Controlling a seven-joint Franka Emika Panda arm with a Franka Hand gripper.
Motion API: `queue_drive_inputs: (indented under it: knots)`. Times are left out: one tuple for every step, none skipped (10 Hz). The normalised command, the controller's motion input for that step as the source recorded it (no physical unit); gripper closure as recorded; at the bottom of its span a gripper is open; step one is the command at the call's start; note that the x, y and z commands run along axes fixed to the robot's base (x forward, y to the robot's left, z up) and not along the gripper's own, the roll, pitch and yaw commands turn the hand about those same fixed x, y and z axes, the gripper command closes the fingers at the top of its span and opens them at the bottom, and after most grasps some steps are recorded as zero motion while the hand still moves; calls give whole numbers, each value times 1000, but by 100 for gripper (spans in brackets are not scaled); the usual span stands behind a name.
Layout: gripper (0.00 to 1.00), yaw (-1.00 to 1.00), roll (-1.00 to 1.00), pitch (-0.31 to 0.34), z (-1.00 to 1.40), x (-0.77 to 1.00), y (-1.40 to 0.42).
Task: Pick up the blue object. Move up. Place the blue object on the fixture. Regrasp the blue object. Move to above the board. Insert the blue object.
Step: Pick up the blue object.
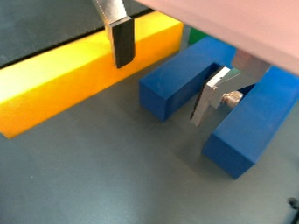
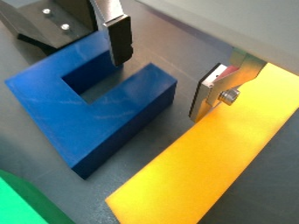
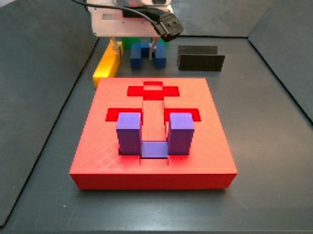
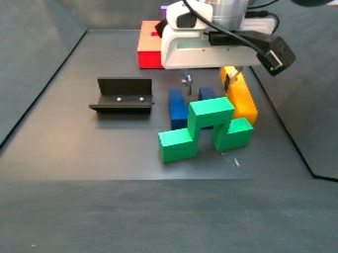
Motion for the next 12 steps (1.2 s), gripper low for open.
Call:
queue_drive_inputs:
  knots:
    - [0, -109, 26, -121, -377, 0, 0]
    - [0, -20, -39, -74, -37, 0, 40]
    - [100, 0, 0, 0, 0, 0, 0]
    - [100, 31, 0, 0, 0, 0, -31]
    - [100, 0, 0, 0, 0, 0, 0]
    - [100, 0, 0, 0, 0, 0, 0]
    - [100, 0, 0, 0, 0, 0, 0]
    - [100, 0, 0, 0, 0, 0, 0]
    - [100, 0, 0, 0, 0, 0, 0]
    - [100, 0, 0, 0, 0, 0, 0]
    - [100, 0, 0, 0, 0, 0, 0]
    - [100, 0, 0, 0, 0, 0, 0]
